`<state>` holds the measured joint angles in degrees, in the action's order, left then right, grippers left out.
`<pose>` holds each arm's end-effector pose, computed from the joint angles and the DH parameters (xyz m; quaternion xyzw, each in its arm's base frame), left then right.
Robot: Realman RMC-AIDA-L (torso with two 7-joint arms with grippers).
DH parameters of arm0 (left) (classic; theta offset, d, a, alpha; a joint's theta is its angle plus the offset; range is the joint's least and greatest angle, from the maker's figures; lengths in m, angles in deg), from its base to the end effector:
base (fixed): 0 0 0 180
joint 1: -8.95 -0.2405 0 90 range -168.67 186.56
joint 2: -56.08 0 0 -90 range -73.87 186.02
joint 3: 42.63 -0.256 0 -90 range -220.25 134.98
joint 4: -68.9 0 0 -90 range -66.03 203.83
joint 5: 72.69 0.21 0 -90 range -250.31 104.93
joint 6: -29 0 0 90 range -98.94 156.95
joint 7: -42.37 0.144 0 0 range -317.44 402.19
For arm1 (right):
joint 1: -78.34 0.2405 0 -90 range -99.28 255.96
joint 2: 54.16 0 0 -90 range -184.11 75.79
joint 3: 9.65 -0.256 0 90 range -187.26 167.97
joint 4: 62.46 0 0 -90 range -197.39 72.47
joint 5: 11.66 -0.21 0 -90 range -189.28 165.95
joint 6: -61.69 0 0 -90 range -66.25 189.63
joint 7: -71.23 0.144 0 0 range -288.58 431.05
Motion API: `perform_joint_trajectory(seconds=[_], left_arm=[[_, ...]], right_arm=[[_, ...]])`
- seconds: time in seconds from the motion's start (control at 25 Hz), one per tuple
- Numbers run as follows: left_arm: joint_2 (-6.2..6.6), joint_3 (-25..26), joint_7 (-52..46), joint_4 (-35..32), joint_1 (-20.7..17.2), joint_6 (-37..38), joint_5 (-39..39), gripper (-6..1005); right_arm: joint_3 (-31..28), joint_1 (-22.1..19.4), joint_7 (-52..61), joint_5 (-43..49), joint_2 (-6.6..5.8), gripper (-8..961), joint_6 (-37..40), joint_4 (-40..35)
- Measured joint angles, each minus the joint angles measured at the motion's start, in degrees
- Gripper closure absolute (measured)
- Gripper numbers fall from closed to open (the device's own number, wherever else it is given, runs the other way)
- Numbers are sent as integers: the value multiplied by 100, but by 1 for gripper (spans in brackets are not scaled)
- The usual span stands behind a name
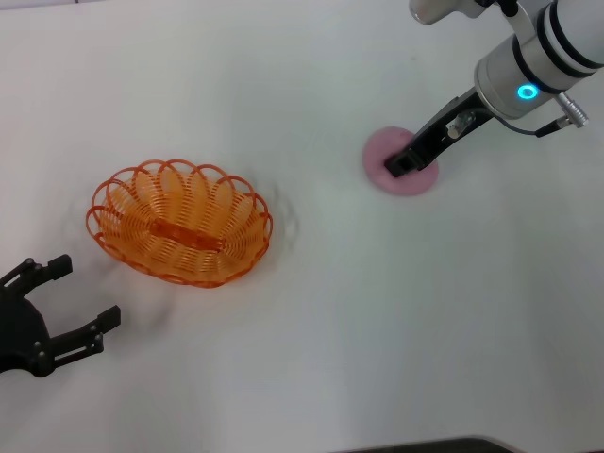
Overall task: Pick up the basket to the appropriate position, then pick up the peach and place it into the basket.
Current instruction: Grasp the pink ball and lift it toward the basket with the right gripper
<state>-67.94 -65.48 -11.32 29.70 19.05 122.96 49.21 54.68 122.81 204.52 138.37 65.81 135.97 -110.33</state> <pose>-0.3585 0.2047 -0.0039 -0.9160 -0.2195 -0.2186 0.2550 0.2237 0.3931 -0.0303 -0.9086 0.3596 -0.1365 0.1628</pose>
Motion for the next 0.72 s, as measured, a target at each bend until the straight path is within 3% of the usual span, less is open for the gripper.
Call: perform_joint_trajectory(seconds=[0.52,0.72], left_arm=[[0,0,0,0,1,0,4,61],[0,0,0,0,1,1,6,61]], right_arm=[[-10,-2,-11,-7,0,716,22,-32],[-74,-238,-153,-614,-10,716,96,-445]])
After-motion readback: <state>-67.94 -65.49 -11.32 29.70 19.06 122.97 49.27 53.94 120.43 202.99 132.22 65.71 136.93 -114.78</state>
